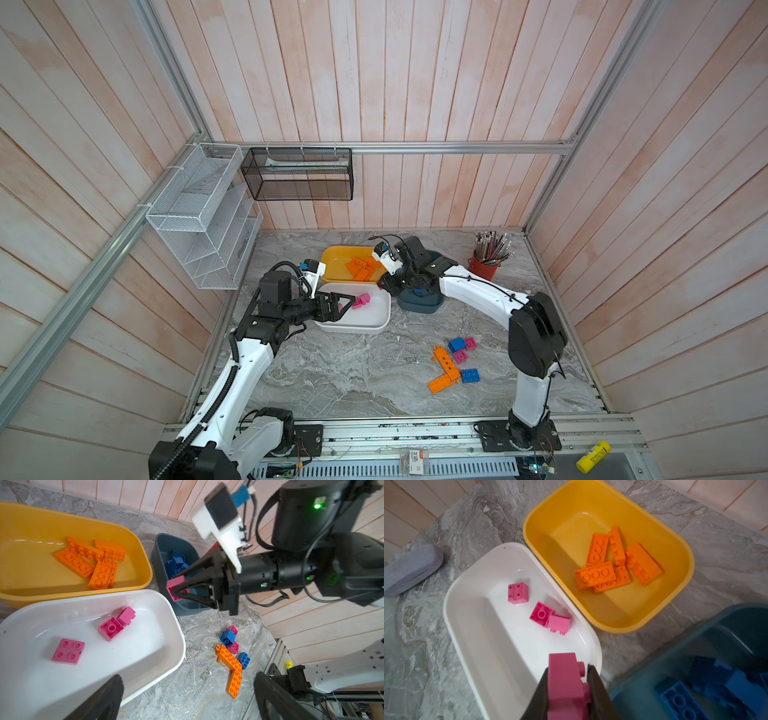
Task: Sort the legos into containers by color
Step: 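Lift the tall pink brick and carry it over the white tub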
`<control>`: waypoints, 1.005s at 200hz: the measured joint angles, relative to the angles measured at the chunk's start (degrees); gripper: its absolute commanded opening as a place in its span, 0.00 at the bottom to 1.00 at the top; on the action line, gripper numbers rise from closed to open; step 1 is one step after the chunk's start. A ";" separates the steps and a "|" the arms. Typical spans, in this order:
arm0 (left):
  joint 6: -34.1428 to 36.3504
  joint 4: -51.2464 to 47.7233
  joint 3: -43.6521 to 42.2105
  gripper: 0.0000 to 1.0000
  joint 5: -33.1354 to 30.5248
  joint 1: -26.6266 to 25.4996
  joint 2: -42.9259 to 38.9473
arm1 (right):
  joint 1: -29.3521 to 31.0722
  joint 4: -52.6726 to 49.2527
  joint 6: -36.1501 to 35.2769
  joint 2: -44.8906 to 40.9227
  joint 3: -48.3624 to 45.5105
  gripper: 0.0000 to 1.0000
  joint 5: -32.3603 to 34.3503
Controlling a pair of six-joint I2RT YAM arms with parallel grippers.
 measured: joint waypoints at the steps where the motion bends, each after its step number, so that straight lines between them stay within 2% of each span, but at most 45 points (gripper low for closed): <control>1: 0.00 0.00 0.00 1.00 0.00 0.02 0.00 | 0.00 0.02 -0.02 0.24 0.26 0.17 0.02; 61: -0.74 1.36 0.00 1.00 -0.22 1.77 0.00 | -0.66 -0.28 -0.68 24.04 29.20 0.17 5.27; 77: -0.87 1.57 0.00 1.00 -0.20 1.88 0.00 | -1.03 -1.86 -0.85 27.80 34.84 0.17 5.35; 93: -0.87 1.60 0.00 1.00 -0.20 1.88 0.02 | -1.29 -3.08 -1.07 29.00 36.59 0.17 5.01; 128: -0.85 1.60 0.00 1.00 -0.20 2.25 0.07 | -0.85 -4.15 -3.30 28.20 34.53 0.17 1.95; 176: -0.85 2.12 0.00 1.00 -0.13 2.47 1.27 | 1.38 -1.42 -5.86 14.62 11.69 0.17 -3.69; 201: -0.87 2.38 0.00 1.00 -0.13 2.51 2.38 | 2.29 0.59 -6.67 7.89 4.55 0.17 -5.38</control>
